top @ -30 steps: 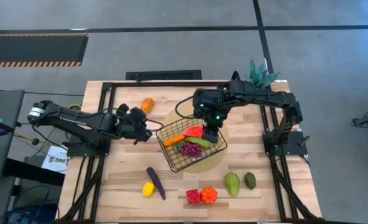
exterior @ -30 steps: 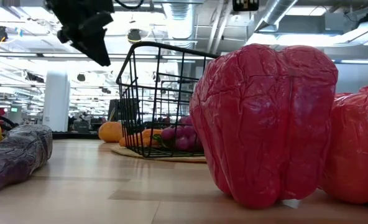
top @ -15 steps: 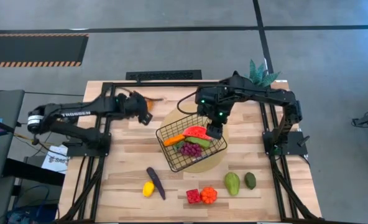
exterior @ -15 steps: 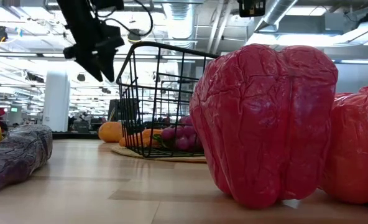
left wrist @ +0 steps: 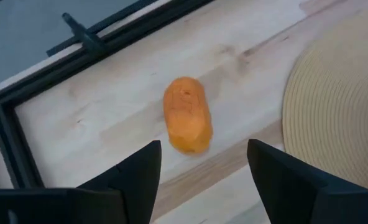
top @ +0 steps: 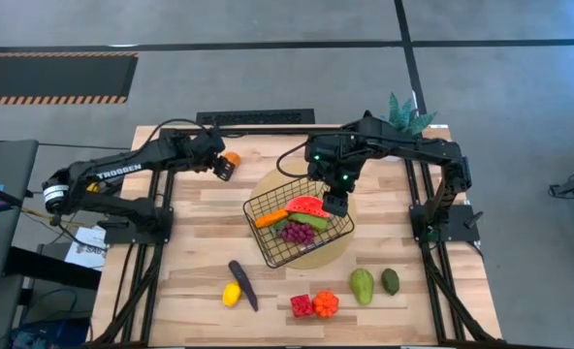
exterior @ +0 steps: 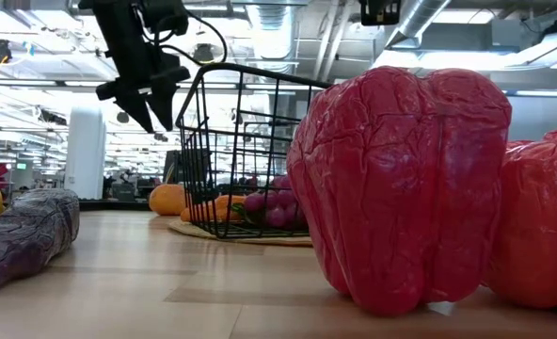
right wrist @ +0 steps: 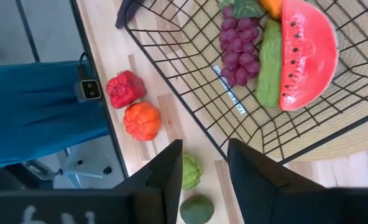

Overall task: Build produce basket
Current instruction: Put the brown potato into the wire basket

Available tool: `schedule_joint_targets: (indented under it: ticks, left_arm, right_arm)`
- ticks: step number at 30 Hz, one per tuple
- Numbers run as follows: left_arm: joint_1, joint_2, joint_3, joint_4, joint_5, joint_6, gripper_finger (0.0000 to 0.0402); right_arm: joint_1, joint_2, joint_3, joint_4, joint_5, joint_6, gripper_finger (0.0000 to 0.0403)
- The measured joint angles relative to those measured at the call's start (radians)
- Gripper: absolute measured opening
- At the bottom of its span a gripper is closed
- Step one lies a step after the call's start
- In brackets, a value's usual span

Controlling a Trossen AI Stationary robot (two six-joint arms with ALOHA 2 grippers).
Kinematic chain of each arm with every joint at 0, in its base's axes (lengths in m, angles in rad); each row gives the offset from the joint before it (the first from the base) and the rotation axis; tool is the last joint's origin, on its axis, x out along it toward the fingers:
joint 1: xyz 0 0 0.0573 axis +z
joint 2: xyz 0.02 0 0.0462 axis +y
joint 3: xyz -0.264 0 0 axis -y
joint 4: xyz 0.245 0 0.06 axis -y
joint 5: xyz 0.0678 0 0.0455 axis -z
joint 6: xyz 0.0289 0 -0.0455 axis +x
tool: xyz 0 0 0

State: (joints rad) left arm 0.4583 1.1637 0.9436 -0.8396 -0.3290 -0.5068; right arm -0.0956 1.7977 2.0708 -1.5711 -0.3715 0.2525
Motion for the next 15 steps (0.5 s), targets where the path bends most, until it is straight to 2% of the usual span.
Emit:
schedule_joint_targets:
  ticks: [3,8,11,15]
  left_arm:
    - [0.0,0.0,0.0,0.021,-0.016,0.062,0.0222]
    - [0.005,0.018,0.001,0.02,-0.065,0.032,0.023]
    - [0.009,0.069,0.001,0.022,-0.067,0.013,0.025]
    - [0.013,0.196,0.001,0.024,-0.085,-0.013,0.0277]
  right_arm:
    - [0.0,0.0,0.0,0.0,0.012,-0.016,0.0146]
    - [0.0,0.0,0.0,0.0,0.015,-0.046,0.0149]
    - [0.002,0.0,0.0,0.0,0.015,-0.052,0.0152]
    - [0.002,0.0,0.0,0.0,0.015,-0.057,0.0152]
